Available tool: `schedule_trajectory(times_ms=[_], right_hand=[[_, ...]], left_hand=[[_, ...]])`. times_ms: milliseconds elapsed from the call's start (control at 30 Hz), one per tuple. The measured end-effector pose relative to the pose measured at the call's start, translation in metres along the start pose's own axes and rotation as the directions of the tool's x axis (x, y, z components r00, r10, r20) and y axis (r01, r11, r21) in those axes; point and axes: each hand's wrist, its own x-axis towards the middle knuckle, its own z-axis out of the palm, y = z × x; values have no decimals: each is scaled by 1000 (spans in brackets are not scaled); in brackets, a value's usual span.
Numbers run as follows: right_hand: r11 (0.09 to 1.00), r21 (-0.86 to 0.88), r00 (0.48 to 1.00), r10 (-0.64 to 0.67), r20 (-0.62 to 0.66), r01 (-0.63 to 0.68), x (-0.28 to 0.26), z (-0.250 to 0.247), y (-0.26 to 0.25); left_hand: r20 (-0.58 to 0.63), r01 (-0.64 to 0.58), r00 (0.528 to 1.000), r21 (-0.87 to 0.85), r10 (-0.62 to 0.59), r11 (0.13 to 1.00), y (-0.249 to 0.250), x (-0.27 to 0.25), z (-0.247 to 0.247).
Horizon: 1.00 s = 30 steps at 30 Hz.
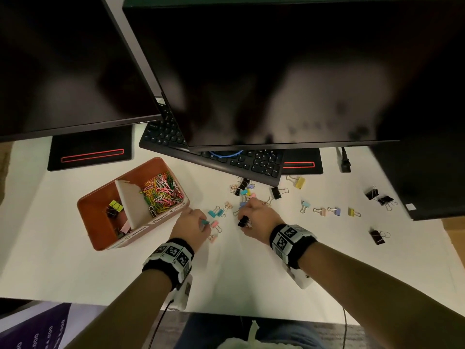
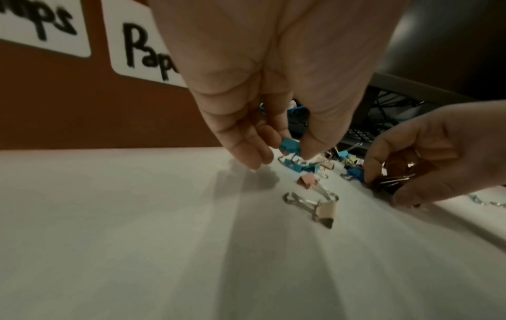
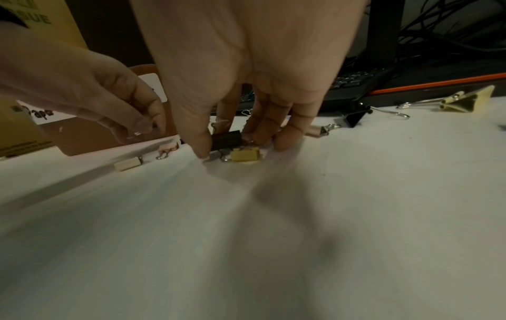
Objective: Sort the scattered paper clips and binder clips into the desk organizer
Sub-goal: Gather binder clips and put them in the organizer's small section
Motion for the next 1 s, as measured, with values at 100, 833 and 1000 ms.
schedule_trajectory(times_ms=[100,833,1000], right_hand=[[999,38,998,-6,-67,8,0,-4,1],[990,65,992,127,-11,-126,-23,-16,25],[998,51,997,48,-60,-45,-24,-14,29]], left_hand=[[0,-93,996,-13,93,996,-3,-8,-5],[275,-136,959,215,74,967,0,-9,4],[290,-137,954,206,74,969,0,-8,5]])
